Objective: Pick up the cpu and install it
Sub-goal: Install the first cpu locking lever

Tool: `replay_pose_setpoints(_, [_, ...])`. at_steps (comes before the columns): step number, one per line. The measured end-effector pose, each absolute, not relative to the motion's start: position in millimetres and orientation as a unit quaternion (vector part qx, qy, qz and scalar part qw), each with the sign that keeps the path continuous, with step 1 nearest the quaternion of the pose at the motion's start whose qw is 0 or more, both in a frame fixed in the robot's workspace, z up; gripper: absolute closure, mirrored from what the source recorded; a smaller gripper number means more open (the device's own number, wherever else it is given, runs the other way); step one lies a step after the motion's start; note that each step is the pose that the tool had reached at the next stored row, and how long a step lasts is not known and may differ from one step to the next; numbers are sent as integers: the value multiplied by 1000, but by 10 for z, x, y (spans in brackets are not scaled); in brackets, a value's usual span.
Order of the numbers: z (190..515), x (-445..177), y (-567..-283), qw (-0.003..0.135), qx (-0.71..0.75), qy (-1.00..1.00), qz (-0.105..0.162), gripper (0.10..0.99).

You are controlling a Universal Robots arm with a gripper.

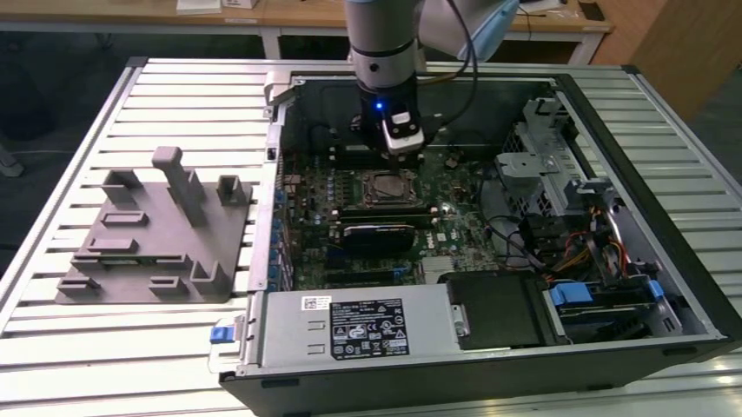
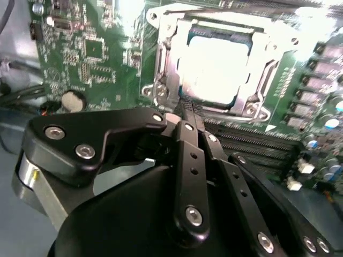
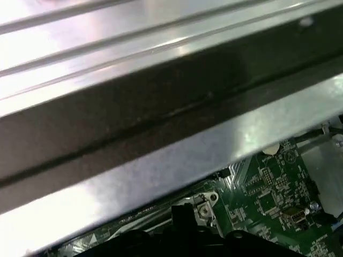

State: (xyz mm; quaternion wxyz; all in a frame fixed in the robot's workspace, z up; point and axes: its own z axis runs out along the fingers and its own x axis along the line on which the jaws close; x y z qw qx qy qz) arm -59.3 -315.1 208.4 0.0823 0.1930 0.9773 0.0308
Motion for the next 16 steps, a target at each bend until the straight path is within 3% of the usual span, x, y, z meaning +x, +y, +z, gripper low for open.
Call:
replay_pose_setpoints(9, [2077,-564,-3329,59,192,980,7,980])
replay_pose_setpoints(16, [2075,-564,-3395,55,192,980,7,980])
